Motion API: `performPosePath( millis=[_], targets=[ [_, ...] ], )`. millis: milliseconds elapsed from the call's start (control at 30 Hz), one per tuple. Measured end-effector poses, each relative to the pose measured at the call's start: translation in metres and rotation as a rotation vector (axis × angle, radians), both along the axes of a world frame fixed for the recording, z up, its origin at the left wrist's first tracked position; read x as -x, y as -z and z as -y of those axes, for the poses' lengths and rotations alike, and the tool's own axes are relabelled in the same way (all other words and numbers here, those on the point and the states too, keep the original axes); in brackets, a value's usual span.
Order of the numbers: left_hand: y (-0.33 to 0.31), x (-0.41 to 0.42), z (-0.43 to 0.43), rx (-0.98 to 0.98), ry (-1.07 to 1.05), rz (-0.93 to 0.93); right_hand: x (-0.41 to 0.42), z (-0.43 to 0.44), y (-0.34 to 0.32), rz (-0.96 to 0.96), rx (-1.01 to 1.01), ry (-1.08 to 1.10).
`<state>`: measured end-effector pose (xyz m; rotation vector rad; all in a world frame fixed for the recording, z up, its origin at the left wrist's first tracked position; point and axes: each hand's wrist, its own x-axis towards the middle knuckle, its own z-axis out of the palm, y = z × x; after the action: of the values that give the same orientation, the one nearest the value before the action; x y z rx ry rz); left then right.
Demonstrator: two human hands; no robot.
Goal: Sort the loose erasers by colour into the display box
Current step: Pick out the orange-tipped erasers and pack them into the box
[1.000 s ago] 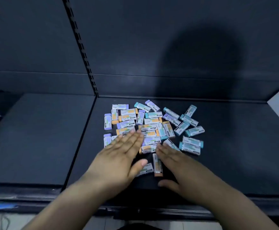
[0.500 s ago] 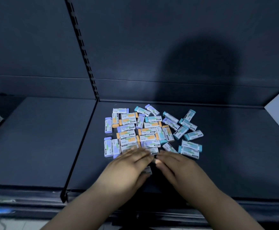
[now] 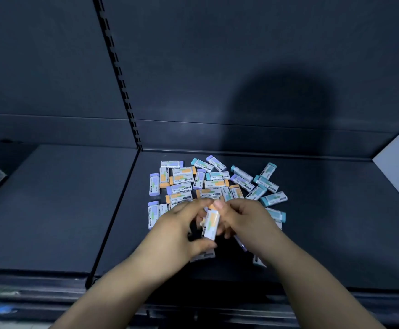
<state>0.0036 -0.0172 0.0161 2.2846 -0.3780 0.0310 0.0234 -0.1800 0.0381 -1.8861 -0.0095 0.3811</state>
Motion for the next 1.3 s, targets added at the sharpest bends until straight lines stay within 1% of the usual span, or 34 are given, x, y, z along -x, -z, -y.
performPosePath(
  millis=[100,133,167,233,267,300,333,400,500,567,633,700,767,833,867,933,1000,1067,1133,1200,1300],
  targets=[
    [0.0,-0.002,-0.012,-0.009,-0.02,0.009,-0.003,0.0,0.002,-0.034,-0.083,-0.089],
    [0.0,-0.003,-0.015,-0.017,-0.04,0.011,-0.005,0.003,0.004,-0.014,-0.069,-0.088],
    [0.0,-0.004,-0.019,-0.026,-0.066,0.01,-0.007,0.007,0.007,0.063,0.029,-0.078],
    [0.002,-0.006,-0.026,-0.063,-0.112,-0.001,-0.013,0.016,0.015,0.324,0.401,-0.101],
    [0.004,-0.008,-0.028,-0.103,-0.126,-0.008,-0.015,0.019,0.02,0.422,0.533,-0.158],
    [0.007,-0.009,-0.03,-0.151,-0.133,-0.014,-0.017,0.021,0.025,0.473,0.621,-0.236],
    [0.01,-0.011,-0.031,-0.196,-0.132,-0.026,-0.017,0.021,0.029,0.488,0.68,-0.312],
    [0.013,-0.013,-0.03,-0.253,-0.112,-0.045,-0.015,0.017,0.033,0.506,0.759,-0.383],
    [0.014,-0.015,-0.026,-0.293,-0.081,-0.06,-0.015,0.014,0.03,0.578,0.826,-0.384],
    [0.014,-0.016,-0.025,-0.314,-0.059,-0.058,-0.016,0.013,0.032,0.626,0.908,-0.407],
    [0.013,-0.018,-0.026,-0.348,-0.036,-0.064,-0.015,0.011,0.034,0.643,0.958,-0.43],
    [0.013,-0.019,-0.026,-0.371,-0.019,-0.07,-0.015,0.012,0.037,0.697,0.978,-0.408],
    [0.013,-0.02,-0.027,-0.381,-0.01,-0.066,-0.012,0.011,0.034,0.689,1.0,-0.383],
    [0.012,-0.021,-0.027,-0.385,-0.003,-0.052,-0.009,0.007,0.029,0.615,0.914,-0.37],
    [0.012,-0.021,-0.027,-0.389,-0.001,-0.048,-0.008,0.007,0.027,0.589,0.854,-0.328],
    [0.011,-0.022,-0.026,-0.395,0.002,-0.049,-0.008,0.006,0.027,0.599,0.79,-0.272],
    [0.011,-0.022,-0.025,-0.397,0.003,-0.052,-0.009,0.002,0.032,0.645,0.804,-0.262],
    [0.011,-0.023,-0.024,-0.406,0.005,-0.053,-0.011,0.0,0.036,0.659,0.885,-0.306],
    [0.01,-0.023,-0.025,-0.419,0.009,-0.057,-0.015,-0.001,0.036,0.732,0.978,-0.328],
    [0.01,-0.024,-0.025,-0.431,0.014,-0.069,-0.017,0.001,0.031,0.75,0.997,-0.353],
    [0.01,-0.024,-0.024,-0.465,0.027,-0.08,-0.017,0.002,0.023,0.637,0.82,-0.416]
  ],
)
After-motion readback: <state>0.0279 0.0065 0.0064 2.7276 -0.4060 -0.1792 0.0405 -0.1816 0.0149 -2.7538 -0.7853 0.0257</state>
